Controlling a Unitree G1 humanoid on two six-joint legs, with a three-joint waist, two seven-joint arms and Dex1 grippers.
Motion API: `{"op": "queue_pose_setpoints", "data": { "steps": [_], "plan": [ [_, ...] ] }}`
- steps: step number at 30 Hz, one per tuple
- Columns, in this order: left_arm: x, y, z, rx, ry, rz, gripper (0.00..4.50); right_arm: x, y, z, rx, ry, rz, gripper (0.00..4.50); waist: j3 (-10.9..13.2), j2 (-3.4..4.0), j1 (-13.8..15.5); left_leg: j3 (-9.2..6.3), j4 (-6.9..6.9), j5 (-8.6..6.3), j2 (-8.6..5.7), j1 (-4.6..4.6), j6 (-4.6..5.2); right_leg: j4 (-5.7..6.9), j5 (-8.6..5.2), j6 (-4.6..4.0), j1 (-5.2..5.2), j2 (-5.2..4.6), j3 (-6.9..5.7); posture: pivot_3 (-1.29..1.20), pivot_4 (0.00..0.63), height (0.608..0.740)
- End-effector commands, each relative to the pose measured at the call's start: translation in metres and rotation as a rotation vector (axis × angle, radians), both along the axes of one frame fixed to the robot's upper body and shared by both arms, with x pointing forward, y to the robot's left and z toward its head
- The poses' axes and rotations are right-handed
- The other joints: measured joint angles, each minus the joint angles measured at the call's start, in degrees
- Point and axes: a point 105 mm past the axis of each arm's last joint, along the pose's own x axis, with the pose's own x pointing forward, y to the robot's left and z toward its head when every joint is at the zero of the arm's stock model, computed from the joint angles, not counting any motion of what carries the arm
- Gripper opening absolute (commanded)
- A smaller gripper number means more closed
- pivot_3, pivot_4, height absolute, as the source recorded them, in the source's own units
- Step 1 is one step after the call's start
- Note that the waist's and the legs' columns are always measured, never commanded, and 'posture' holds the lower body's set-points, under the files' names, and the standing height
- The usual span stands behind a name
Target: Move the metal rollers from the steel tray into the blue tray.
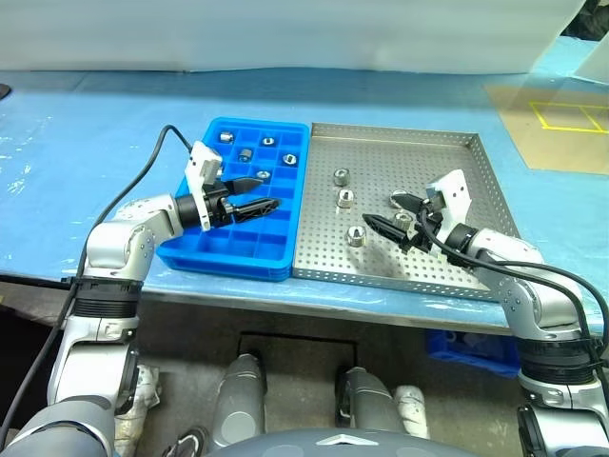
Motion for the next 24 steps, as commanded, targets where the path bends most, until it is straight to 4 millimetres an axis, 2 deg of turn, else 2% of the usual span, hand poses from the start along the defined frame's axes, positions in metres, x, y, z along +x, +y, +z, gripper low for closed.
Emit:
{"op": "queue_pose_setpoints", "data": {
  "steps": [1, 24],
  "plan": [
    [-0.0023, -0.0015, 0.0098, -0.003, -0.039, -0.014, 4.50, -0.0036, 0.0099, 0.0229, 0.008, -0.065, 0.025, 4.49, 0.00, 0.00, 0.00, 0.00, -0.01, 0.00, 0.00, 0.01, 0.00, 0.00, 0.00, 0.00, 0.00, 0.00, 0.00, -0.05, 0.150, 0.740],
    [-0.0016, 0.0070, 0.0158, -0.032, -0.045, 0.030, 4.50, -0.0015, 0.0053, 0.0196, -0.017, -0.047, 0.035, 4.49, 0.00, 0.00, 0.04, -0.01, -0.03, 0.01, -0.01, 0.00, -0.02, -0.01, 0.00, 0.01, -0.01, 0.00, 0.00, -0.05, 0.150, 0.740]
  ]
}}
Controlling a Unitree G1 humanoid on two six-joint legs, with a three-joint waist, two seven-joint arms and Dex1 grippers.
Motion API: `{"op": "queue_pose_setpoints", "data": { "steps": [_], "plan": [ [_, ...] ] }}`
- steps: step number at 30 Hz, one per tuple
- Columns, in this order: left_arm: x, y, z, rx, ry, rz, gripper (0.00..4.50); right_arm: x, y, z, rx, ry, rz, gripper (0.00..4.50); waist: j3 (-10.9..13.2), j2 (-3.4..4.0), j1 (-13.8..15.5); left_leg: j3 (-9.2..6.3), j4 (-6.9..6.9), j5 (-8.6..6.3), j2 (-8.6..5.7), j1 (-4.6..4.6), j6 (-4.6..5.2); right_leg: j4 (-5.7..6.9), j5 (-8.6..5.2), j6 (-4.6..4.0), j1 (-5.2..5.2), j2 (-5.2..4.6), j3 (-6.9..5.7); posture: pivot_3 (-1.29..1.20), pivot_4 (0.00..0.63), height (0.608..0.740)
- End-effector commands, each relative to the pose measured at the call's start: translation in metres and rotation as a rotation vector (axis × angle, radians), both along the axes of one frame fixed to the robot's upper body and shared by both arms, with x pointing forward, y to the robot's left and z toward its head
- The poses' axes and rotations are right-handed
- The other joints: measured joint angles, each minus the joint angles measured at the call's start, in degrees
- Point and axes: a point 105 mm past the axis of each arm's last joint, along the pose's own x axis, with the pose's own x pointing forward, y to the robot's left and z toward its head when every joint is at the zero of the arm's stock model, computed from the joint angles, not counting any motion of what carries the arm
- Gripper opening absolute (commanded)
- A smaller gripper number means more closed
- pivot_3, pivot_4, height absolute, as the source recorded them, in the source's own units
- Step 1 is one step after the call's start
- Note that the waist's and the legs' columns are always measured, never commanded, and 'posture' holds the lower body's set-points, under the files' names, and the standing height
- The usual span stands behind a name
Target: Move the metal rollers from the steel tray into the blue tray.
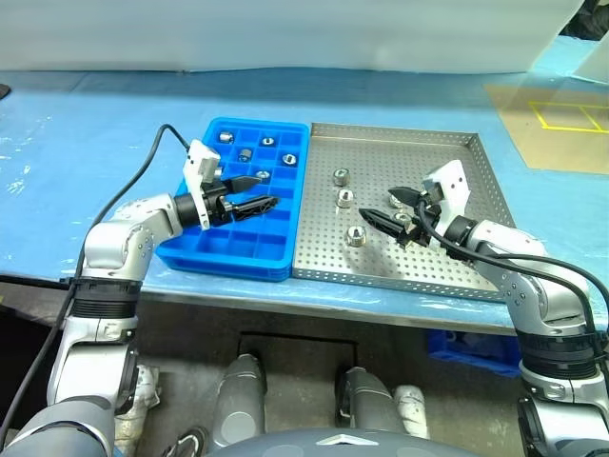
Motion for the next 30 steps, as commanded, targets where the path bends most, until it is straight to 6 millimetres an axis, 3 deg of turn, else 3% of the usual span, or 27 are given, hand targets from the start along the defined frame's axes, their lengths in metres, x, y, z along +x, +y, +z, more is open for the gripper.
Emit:
{"op": "queue_pose_setpoints", "data": {
  "steps": [1, 6, 10, 14, 30],
  "plan": [
    [-0.001, 0.004, 0.014, -0.008, -0.049, 0.002, 4.50, 0.000, -0.002, 0.010, -0.006, -0.048, 0.006, 4.49, 0.00, 0.00, -0.01, 0.00, 0.00, 0.00, 0.00, 0.00, 0.00, 0.00, 0.00, 0.00, 0.00, 0.00, 0.00, -0.05, 0.150, 0.740],
    [0.005, 0.004, 0.019, -0.002, -0.056, 0.001, 4.50, 0.003, -0.012, -0.005, -0.039, -0.019, 0.000, 4.49, 0.00, 0.00, 0.03, 0.02, 0.01, 0.00, 0.00, 0.00, 0.00, 0.00, 0.00, 0.00, 0.01, 0.00, -0.01, -0.07, 0.150, 0.740],
    [0.005, -0.002, 0.019, -0.001, -0.054, -0.021, 4.50, 0.003, -0.025, -0.038, -0.121, 0.073, 0.037, 4.49, 0.00, 0.00, -0.06, 0.01, 0.03, 0.00, -0.04, 0.00, 0.00, -0.01, 0.00, 0.00, 0.03, -0.03, 0.03, -0.08, 0.150, 0.740],
    [0.005, -0.003, 0.018, -0.004, -0.050, -0.024, 4.50, 0.007, -0.029, -0.038, -0.101, 0.084, 0.061, 4.49, 0.00, 0.00, -0.18, 0.02, 0.01, 0.00, -0.02, -0.02, 0.01, -0.02, 0.00, 0.00, -0.01, 0.00, 0.01, -0.08, 0.150, 0.740],
    [-0.001, -0.001, 0.013, -0.012, -0.037, -0.006, 4.50, 0.006, 0.008, -0.044, -0.098, 0.096, 0.210, 4.49, 0.00, 0.00, -0.05, 0.01, 0.07, 0.00, 0.01, -0.02, 0.02, 0.03, 0.01, -0.01, 0.02, 0.00, -0.01, -0.04, 0.150, 0.740]
  ]
}}
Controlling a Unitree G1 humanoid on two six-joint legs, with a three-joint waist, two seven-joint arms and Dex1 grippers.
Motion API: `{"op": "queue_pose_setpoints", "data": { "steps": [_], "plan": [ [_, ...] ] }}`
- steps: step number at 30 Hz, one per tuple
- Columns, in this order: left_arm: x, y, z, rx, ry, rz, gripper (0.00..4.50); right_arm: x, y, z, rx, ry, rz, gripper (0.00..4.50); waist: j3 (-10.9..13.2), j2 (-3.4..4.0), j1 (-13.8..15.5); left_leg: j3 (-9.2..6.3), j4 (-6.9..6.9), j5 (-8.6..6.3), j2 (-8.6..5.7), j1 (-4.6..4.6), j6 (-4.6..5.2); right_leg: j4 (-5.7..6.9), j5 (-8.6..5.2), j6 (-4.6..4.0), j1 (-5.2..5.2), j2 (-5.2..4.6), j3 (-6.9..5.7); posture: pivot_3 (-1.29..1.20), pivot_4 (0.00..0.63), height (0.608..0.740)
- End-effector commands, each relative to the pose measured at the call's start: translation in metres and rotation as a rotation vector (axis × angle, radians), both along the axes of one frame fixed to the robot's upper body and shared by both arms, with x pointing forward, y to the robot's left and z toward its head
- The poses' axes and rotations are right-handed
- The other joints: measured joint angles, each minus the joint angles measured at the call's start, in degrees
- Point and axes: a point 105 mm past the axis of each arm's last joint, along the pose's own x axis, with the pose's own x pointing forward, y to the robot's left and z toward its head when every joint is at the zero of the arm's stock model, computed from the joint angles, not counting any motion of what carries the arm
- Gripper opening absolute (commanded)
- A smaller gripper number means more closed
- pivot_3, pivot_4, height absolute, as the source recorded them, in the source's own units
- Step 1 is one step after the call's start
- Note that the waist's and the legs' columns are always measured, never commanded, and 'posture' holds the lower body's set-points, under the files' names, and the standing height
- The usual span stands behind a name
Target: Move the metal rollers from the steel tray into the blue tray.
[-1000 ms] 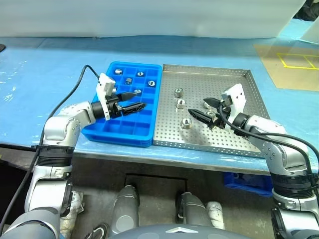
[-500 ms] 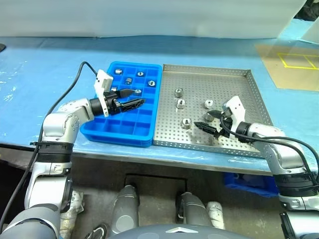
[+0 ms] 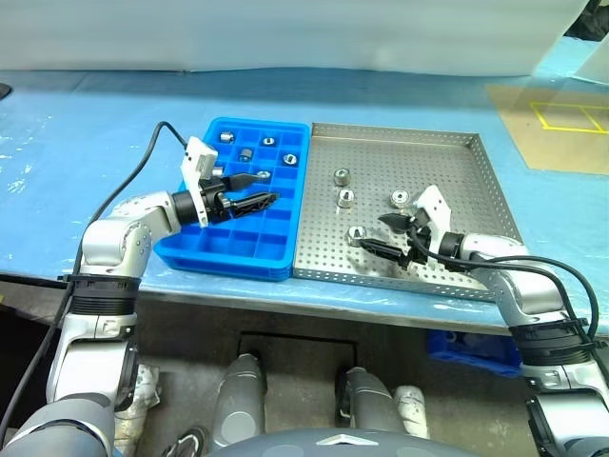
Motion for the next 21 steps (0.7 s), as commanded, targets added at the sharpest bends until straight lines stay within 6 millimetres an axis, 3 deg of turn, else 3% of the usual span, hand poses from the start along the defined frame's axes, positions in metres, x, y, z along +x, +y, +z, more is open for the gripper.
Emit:
{"op": "queue_pose_setpoints", "data": {
  "steps": [1, 21],
  "plan": [
    [-0.004, -0.002, 0.011, -0.017, -0.043, -0.009, 4.50, 0.005, 0.009, 0.006, -0.005, -0.037, 0.028, 4.49, 0.00, 0.00, -0.02, 0.00, 0.00, 0.00, 0.00, 0.01, 0.00, 0.01, 0.00, 0.00, 0.00, 0.00, 0.00, -0.04, 0.150, 0.740],
    [-0.009, -0.005, 0.009, -0.013, -0.037, -0.024, 4.50, 0.022, 0.020, -0.023, -0.026, 0.011, 0.042, 4.49, 0.00, 0.00, -0.05, 0.01, 0.03, 0.00, 0.02, -0.02, 0.00, 0.02, 0.00, -0.01, 0.00, 0.01, -0.03, -0.03, 0.150, 0.740]
  ]
}}
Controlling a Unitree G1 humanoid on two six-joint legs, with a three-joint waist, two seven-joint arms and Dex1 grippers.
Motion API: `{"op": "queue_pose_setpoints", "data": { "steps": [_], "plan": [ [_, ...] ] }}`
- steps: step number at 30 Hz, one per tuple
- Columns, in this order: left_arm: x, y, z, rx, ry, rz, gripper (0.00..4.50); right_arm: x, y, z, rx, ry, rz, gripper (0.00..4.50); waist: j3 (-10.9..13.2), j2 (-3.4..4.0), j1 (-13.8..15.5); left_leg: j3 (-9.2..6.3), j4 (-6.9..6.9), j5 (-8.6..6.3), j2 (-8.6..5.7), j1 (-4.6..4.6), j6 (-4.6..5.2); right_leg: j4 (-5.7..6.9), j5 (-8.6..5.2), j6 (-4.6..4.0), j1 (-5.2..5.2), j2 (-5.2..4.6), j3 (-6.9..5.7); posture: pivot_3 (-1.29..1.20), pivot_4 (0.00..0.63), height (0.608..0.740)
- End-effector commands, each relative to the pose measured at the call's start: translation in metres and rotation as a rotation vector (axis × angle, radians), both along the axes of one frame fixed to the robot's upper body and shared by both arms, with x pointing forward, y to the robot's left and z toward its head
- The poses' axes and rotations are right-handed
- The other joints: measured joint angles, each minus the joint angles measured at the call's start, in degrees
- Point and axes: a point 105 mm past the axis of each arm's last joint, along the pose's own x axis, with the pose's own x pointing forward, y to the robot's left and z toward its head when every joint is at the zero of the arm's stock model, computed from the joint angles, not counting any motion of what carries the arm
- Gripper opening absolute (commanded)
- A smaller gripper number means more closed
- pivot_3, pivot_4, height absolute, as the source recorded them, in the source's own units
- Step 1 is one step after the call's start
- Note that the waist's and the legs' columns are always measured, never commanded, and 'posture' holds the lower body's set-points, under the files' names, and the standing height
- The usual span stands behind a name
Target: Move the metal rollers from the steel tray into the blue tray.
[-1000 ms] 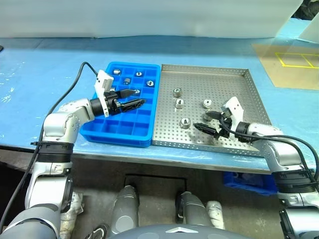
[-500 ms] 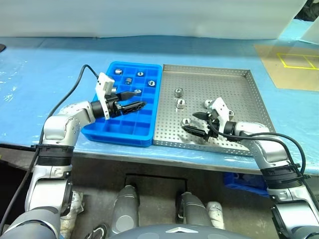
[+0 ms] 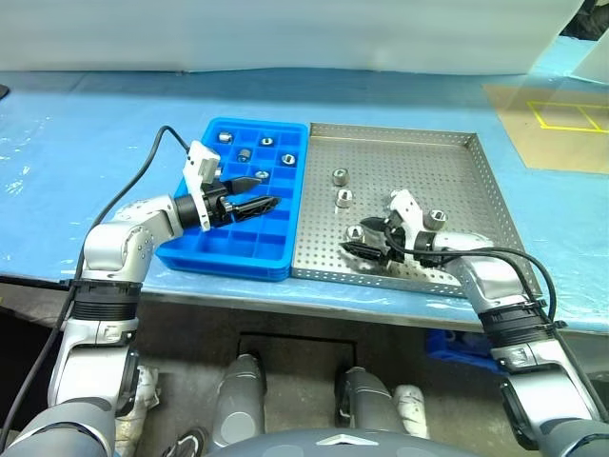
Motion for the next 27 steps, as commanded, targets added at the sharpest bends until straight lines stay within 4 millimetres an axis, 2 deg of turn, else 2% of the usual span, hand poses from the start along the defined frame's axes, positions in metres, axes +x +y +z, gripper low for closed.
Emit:
{"op": "queue_pose_setpoints", "data": {
  "steps": [1, 4, 7, 11, 14, 16, 24, 27],
  "plan": [
    [-0.004, -0.001, 0.011, -0.011, -0.038, -0.017, 4.50, 0.003, 0.002, 0.006, 0.003, -0.038, 0.011, 4.49, 0.00, 0.00, 0.00, 0.00, 0.01, 0.00, -0.01, -0.01, 0.00, 0.00, 0.00, 0.00, 0.00, 0.00, 0.01, -0.03, 0.150, 0.740],
    [-0.004, -0.001, 0.011, -0.010, -0.038, -0.015, 4.50, 0.006, -0.001, 0.004, -0.008, -0.043, -0.007, 3.86, 0.00, 0.00, 0.00, 0.00, 0.02, 0.00, -0.01, 0.00, 0.01, 0.00, 0.00, 0.00, 0.01, -0.01, 0.01, -0.03, 0.150, 0.740],
    [-0.005, -0.001, 0.011, -0.010, -0.038, -0.016, 4.50, 0.007, -0.003, 0.002, -0.023, -0.049, -0.022, 2.85, 0.00, 0.00, 0.00, 0.01, 0.02, 0.00, 0.00, 0.03, 0.00, 0.01, 0.00, 0.00, 0.05, -0.01, 0.00, -0.03, 0.150, 0.740],
    [-0.005, -0.002, 0.011, -0.011, -0.037, -0.017, 4.50, 0.009, -0.005, 0.001, -0.028, -0.055, -0.034, 2.85, 0.00, 0.00, -0.01, 0.00, 0.02, 0.00, 0.00, 0.03, 0.00, 0.00, 0.00, 0.00, 0.06, 0.00, 0.00, -0.03, 0.150, 0.740],
    [-0.004, -0.002, 0.011, -0.012, -0.035, -0.018, 4.50, 0.009, -0.005, 0.001, -0.028, -0.057, -0.038, 2.26, 0.00, 0.00, -0.02, 0.00, 0.02, 0.00, -0.01, 0.03, 0.00, 0.00, 0.00, 0.00, 0.06, 0.00, 0.00, -0.04, 0.150, 0.740],
    [-0.004, -0.002, 0.011, -0.013, -0.033, -0.019, 4.50, 0.010, -0.006, 0.001, -0.036, -0.064, -0.046, 1.69, 0.00, 0.00, -0.02, 0.00, 0.02, 0.00, -0.01, 0.04, 0.00, 0.00, 0.00, 0.00, 0.06, 0.00, 0.00, -0.04, 0.150, 0.740],
    [-0.004, 0.000, 0.012, -0.015, -0.033, -0.018, 4.50, 0.011, -0.004, 0.010, -0.026, -0.084, -0.045, 1.69, 0.00, 0.00, -0.03, 0.00, 0.02, 0.00, -0.01, 0.08, 0.00, 0.00, 0.00, 0.00, 0.11, -0.01, 0.00, -0.04, 0.150, 0.740],
    [-0.003, 0.004, 0.011, -0.012, -0.032, -0.008, 4.50, 0.012, 0.002, 0.027, -0.012, -0.141, -0.031, 1.69, 0.00, 0.00, -0.03, -0.01, 0.02, 0.00, -0.01, 0.08, 0.00, 0.00, 0.00, 0.00, 0.11, 0.00, 0.00, -0.03, 0.150, 0.740]
  ]
}}
